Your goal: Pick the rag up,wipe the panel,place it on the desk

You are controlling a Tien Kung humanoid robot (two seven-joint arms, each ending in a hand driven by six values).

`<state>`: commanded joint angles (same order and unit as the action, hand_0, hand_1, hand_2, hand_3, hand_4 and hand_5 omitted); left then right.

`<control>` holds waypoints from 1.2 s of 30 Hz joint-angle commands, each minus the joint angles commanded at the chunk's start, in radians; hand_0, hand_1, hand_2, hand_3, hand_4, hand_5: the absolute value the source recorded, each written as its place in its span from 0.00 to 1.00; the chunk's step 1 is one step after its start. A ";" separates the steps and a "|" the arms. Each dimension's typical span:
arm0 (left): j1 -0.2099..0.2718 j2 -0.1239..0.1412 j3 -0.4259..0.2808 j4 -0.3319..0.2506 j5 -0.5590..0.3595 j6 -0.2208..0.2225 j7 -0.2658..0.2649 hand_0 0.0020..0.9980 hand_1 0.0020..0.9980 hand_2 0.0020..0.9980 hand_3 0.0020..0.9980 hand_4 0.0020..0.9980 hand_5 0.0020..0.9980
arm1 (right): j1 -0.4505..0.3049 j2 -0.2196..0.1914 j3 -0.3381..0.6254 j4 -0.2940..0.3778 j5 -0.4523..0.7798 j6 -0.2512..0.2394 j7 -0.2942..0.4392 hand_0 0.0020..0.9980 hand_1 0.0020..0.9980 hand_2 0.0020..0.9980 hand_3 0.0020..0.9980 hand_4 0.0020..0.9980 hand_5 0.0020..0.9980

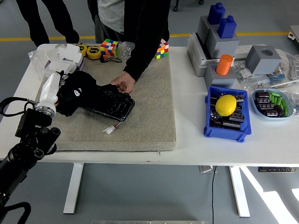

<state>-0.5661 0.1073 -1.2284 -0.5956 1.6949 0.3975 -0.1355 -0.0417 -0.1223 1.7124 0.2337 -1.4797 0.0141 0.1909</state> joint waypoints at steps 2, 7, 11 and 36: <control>-0.007 0.000 -0.026 0.027 0.013 0.002 -0.003 0.21 0.25 0.27 0.56 0.67 0.00 | 0.001 -0.001 -0.003 0.000 0.002 0.000 0.000 0.53 0.55 0.49 0.52 0.89 0.35; -0.011 -0.001 -0.074 0.063 0.030 0.011 -0.014 0.21 0.25 0.27 0.56 0.67 0.00 | 0.000 -0.001 -0.010 0.001 0.004 0.000 0.000 0.53 0.55 0.49 0.52 0.89 0.35; -0.012 -0.002 -0.084 0.070 0.032 0.017 -0.021 0.21 0.25 0.27 0.56 0.67 0.00 | -0.001 -0.001 -0.008 0.000 0.003 0.000 0.000 0.53 0.55 0.49 0.52 0.89 0.35; 0.069 0.047 0.248 -0.229 -0.115 0.013 -0.001 0.21 0.25 0.27 0.56 0.67 0.00 | -0.002 -0.001 -0.004 0.003 -0.001 0.001 0.001 0.53 0.55 0.49 0.52 0.89 0.35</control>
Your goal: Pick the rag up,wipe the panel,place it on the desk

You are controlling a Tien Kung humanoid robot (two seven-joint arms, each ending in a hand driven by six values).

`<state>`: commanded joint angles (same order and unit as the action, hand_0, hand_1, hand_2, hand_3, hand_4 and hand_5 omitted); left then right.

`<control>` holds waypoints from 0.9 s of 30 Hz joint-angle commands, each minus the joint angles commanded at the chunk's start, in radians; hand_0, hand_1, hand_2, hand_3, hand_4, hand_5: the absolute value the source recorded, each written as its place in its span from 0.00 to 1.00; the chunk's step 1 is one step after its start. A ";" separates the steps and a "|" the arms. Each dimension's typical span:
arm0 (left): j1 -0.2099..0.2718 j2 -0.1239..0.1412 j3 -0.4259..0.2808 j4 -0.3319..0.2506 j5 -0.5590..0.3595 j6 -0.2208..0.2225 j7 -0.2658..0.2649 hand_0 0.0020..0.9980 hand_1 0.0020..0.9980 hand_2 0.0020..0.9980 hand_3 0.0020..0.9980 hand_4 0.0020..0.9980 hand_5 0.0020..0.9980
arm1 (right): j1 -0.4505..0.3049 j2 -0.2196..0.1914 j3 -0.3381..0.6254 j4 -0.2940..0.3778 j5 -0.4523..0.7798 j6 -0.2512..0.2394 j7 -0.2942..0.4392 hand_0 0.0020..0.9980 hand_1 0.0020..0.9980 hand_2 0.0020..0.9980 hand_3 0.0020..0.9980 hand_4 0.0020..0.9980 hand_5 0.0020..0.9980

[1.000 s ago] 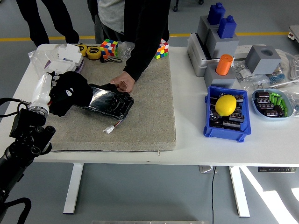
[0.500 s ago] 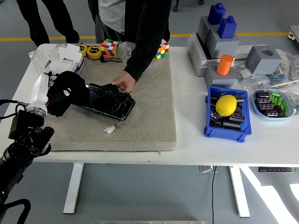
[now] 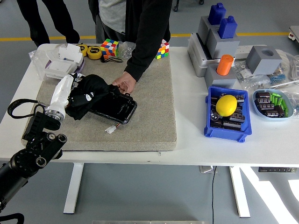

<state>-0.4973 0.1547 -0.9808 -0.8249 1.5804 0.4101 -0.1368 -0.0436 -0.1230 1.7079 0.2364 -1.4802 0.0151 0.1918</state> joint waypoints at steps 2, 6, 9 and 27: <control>0.007 0.007 0.036 -0.042 -0.009 0.001 0.001 0.21 0.25 0.27 0.56 0.67 0.00 | 0.001 0.000 -0.002 0.001 0.001 0.000 0.000 0.53 0.55 0.49 0.52 0.89 0.35; 0.016 0.017 0.104 -0.118 -0.022 0.004 0.005 0.21 0.25 0.27 0.56 0.67 0.00 | 0.002 -0.001 -0.008 0.004 0.006 0.001 0.000 0.53 0.55 0.49 0.52 0.89 0.35; 0.018 0.020 0.141 -0.152 -0.022 0.004 0.011 0.21 0.25 0.27 0.56 0.67 0.00 | 0.002 -0.001 -0.006 0.004 0.005 0.000 0.000 0.53 0.55 0.49 0.52 0.89 0.35; 0.013 0.011 0.205 -0.160 -0.020 0.004 0.021 0.21 0.24 0.27 0.56 0.67 0.00 | 0.003 0.000 -0.005 0.004 0.006 0.000 0.000 0.53 0.55 0.49 0.52 0.89 0.35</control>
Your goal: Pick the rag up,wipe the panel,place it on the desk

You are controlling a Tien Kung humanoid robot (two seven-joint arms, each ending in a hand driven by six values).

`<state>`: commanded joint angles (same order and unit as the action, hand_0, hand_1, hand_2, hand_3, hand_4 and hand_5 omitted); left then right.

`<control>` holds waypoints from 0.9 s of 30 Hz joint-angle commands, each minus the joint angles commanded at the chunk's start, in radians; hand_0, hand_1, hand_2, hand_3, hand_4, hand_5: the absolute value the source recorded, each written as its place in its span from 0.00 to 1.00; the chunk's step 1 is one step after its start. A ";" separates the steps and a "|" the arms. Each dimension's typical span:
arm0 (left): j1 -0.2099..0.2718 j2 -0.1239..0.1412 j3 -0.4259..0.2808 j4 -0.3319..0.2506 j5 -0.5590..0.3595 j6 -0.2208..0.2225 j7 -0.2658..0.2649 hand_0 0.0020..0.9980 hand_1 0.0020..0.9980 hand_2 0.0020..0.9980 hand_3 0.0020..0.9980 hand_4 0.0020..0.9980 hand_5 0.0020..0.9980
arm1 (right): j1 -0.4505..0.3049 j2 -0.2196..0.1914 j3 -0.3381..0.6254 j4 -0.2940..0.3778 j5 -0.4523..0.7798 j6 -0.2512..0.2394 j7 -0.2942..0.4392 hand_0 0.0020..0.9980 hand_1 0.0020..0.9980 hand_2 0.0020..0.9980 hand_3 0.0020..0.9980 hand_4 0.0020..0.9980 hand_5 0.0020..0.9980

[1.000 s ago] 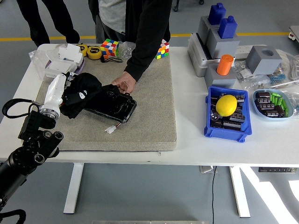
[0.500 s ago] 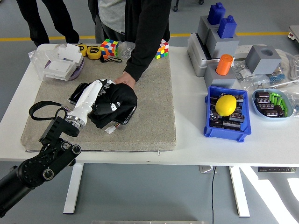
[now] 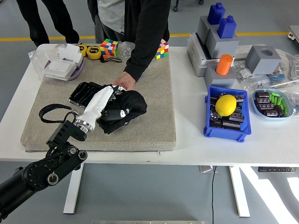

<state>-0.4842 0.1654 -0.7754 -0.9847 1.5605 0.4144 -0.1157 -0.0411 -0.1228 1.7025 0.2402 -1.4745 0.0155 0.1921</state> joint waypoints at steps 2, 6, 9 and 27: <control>0.000 -0.001 -0.013 0.012 -0.001 0.003 -0.005 0.21 0.24 0.27 0.56 0.67 0.00 | 0.000 0.000 0.001 0.000 -0.001 0.000 0.000 0.53 0.55 0.49 0.52 0.89 0.35; -0.003 -0.008 -0.065 0.050 0.001 0.013 -0.020 0.21 0.24 0.27 0.56 0.67 0.00 | -0.001 0.000 0.000 -0.001 -0.001 0.000 0.000 0.53 0.55 0.49 0.52 0.89 0.35; -0.007 -0.012 -0.107 0.086 0.002 0.015 -0.029 0.21 0.24 0.27 0.56 0.67 0.00 | -0.001 0.000 -0.003 0.000 0.001 0.000 0.000 0.53 0.55 0.49 0.52 0.89 0.35; -0.055 -0.035 -0.296 0.320 0.032 0.019 -0.052 0.21 0.24 0.27 0.56 0.67 0.00 | 0.000 0.000 -0.005 -0.001 0.006 0.000 0.000 0.53 0.55 0.49 0.52 0.89 0.35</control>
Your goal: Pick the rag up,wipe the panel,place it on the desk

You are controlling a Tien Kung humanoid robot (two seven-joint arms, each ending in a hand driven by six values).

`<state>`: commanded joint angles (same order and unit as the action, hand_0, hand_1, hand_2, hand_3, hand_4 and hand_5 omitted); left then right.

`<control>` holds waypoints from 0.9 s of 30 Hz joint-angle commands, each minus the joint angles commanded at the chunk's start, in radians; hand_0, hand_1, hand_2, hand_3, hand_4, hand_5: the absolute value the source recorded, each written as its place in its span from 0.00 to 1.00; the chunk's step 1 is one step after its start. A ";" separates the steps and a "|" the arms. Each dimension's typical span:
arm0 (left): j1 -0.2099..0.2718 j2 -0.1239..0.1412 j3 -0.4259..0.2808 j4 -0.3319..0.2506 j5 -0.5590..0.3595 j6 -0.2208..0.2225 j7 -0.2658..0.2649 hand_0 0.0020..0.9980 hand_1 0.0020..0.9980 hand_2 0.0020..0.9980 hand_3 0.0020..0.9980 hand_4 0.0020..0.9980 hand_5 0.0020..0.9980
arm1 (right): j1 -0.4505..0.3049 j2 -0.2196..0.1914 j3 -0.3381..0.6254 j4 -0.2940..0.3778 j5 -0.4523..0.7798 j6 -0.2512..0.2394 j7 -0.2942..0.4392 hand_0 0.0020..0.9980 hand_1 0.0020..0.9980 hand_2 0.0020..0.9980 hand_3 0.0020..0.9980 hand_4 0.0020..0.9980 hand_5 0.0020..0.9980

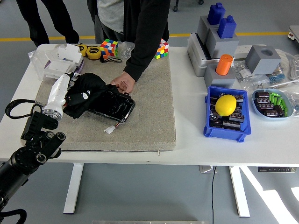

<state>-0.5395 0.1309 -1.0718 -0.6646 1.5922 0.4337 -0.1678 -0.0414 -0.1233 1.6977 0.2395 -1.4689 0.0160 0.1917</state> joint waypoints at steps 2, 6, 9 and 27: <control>-0.007 -0.002 -0.015 0.024 0.007 -0.001 0.000 0.21 0.24 0.27 0.56 0.67 0.00 | 0.001 0.000 0.001 0.000 0.000 0.000 0.000 0.53 0.55 0.49 0.52 0.89 0.35; -0.017 -0.007 -0.041 0.057 0.016 0.003 -0.003 0.21 0.24 0.27 0.56 0.67 0.00 | 0.001 0.000 0.001 -0.001 0.000 0.000 0.000 0.53 0.55 0.49 0.52 0.89 0.35; -0.026 -0.013 -0.078 0.087 0.032 0.012 -0.001 0.21 0.24 0.27 0.56 0.67 0.00 | 0.002 0.000 0.001 -0.001 0.001 0.000 0.000 0.53 0.55 0.49 0.52 0.89 0.34; -0.018 -0.002 -0.237 0.189 0.030 0.074 -0.042 0.31 0.47 0.49 0.57 0.71 0.00 | 0.000 -0.002 -0.006 -0.001 0.003 0.000 0.000 0.53 0.55 0.49 0.52 0.89 0.35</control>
<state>-0.5574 0.1293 -1.3084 -0.4760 1.6220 0.5076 -0.2094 -0.0410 -0.1253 1.6917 0.2383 -1.4657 0.0160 0.1917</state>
